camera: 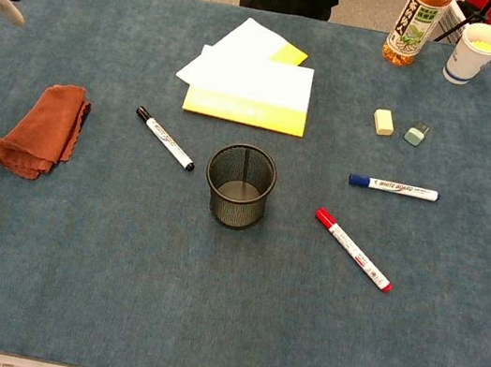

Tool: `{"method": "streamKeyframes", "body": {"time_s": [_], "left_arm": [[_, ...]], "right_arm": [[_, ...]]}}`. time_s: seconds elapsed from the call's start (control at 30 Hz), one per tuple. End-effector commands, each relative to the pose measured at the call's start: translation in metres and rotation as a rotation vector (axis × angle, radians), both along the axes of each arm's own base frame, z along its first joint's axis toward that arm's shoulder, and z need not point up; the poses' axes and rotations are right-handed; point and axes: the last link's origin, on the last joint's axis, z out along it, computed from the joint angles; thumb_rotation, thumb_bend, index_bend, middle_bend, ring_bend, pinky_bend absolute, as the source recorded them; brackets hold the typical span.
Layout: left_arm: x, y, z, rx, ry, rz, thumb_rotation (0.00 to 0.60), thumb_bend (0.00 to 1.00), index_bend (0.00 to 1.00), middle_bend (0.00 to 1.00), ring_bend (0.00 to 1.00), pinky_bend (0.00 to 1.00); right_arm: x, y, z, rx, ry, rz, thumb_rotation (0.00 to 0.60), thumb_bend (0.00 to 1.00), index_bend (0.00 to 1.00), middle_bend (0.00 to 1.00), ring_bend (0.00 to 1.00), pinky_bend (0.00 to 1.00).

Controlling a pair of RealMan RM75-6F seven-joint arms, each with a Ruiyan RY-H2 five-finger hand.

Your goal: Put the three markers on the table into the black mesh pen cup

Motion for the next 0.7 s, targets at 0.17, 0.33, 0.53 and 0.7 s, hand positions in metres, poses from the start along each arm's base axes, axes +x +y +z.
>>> {"method": "streamKeyframes", "body": {"time_s": [0.17, 0.33, 0.53, 0.7], "left_arm": [[0.017, 0.034, -0.026, -0.143, 0.085, -0.149, 0.600, 0.25, 0.30, 0.16, 0.00, 0.01], [0.028, 0.052, -0.046, -0.206, 0.114, -0.208, 0.600, 0.25, 0.31, 0.16, 0.00, 0.01], [0.044, 0.062, -0.070, -0.267, 0.127, -0.277, 0.600, 0.25, 0.34, 0.16, 0.00, 0.01], [0.056, 0.066, -0.094, -0.307, 0.174, -0.361, 0.600, 0.25, 0.36, 0.16, 0.00, 0.01]], "right_arm": [[0.004, -0.001, -0.002, 0.006, 0.007, -0.003, 0.600, 0.26, 0.12, 0.18, 0.09, 0.25], [0.003, 0.002, 0.000, -0.001, 0.011, -0.017, 0.600, 0.26, 0.12, 0.18, 0.09, 0.25], [0.001, 0.006, 0.001, -0.008, 0.012, -0.031, 0.600, 0.26, 0.12, 0.18, 0.09, 0.25], [-0.002, 0.006, -0.001, -0.003, 0.009, -0.042, 0.600, 0.26, 0.12, 0.18, 0.09, 0.25]]}}
